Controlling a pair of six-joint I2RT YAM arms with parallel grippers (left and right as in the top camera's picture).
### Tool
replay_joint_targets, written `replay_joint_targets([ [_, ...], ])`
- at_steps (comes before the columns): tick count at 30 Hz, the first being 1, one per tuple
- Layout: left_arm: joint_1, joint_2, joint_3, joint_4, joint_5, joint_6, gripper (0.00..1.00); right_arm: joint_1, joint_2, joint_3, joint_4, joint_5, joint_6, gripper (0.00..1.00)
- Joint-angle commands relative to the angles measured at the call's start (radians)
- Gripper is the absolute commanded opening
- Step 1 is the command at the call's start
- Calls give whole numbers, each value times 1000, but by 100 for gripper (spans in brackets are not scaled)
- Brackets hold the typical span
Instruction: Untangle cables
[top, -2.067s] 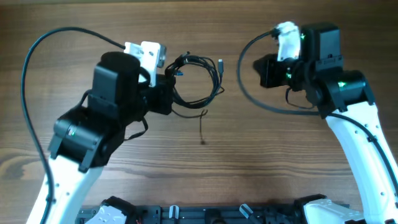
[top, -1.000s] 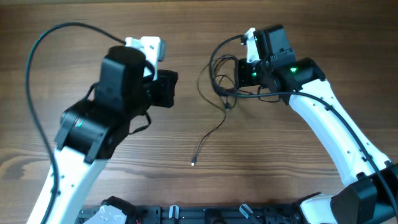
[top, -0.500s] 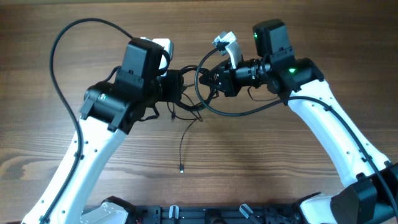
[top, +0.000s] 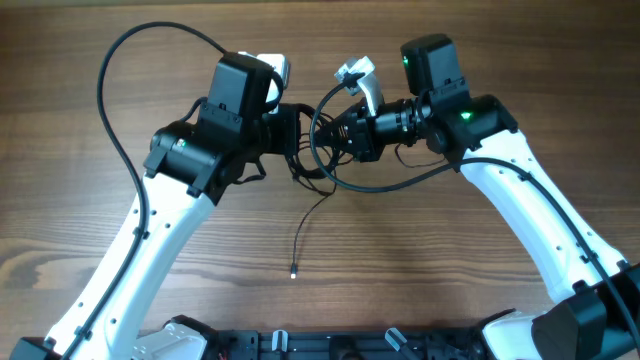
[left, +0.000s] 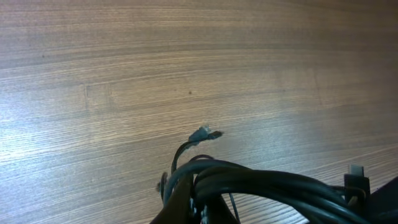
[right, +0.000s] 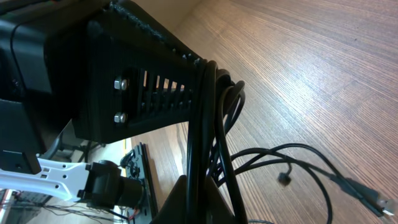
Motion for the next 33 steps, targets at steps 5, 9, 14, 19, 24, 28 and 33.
replay_joint_targets([
  [5, 8, -13, 11, -6, -19, -7, 4, 10, -29, 5, -46, 424, 161, 100],
  [9, 8, -80, 11, -29, -20, -6, 4, 10, -29, 5, -114, 676, 283, 100],
  [14, 8, -169, 11, -28, -68, -6, 4, 12, -27, 5, -201, 489, 166, 98],
  [19, 8, -177, 11, -29, -68, -6, 4, 24, -27, 5, -81, 337, 122, 77],
  [24, 7, -177, 11, -28, -68, -6, 4, 117, 13, 5, 35, 346, 155, 65],
  [28, 7, -177, 11, -29, -68, -6, 4, 158, 85, 5, 101, 412, 241, 44],
  [33, 8, -192, 11, -52, -68, -6, 4, 157, 146, 5, 57, 784, 367, 4],
])
